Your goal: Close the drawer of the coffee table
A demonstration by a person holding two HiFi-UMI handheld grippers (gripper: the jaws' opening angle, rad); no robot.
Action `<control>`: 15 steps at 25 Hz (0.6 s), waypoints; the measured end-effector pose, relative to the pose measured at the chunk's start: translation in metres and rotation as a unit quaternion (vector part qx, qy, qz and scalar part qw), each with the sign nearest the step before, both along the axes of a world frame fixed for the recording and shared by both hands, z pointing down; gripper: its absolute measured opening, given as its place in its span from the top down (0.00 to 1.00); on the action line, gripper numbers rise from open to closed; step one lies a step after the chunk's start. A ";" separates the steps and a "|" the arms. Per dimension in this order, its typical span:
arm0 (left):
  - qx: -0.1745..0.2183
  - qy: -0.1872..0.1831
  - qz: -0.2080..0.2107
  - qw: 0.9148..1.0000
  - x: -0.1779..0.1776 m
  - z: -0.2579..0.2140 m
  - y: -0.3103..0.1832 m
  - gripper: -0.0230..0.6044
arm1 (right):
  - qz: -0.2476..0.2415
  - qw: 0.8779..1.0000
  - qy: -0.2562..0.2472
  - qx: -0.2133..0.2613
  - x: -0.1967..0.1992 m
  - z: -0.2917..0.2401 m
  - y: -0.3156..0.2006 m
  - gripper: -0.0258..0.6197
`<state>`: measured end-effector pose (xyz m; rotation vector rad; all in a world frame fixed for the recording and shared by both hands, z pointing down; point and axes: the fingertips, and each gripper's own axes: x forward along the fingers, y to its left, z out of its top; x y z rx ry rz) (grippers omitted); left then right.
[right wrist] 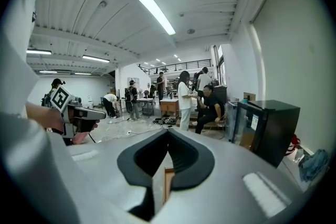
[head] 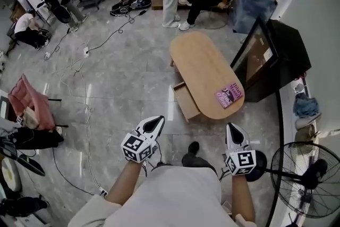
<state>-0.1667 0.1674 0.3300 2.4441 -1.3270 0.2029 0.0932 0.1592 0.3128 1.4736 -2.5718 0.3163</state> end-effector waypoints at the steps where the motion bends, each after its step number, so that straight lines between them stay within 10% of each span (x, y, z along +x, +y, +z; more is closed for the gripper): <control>1: -0.001 -0.001 -0.003 1.000 0.004 0.001 -0.009 0.95 | -0.003 1.000 -0.001 -0.001 0.004 0.002 -0.010 0.94; 15: -0.020 -0.010 -0.039 0.999 0.060 0.019 -0.074 0.95 | -0.045 0.999 -0.014 -0.027 0.051 0.036 -0.091 0.94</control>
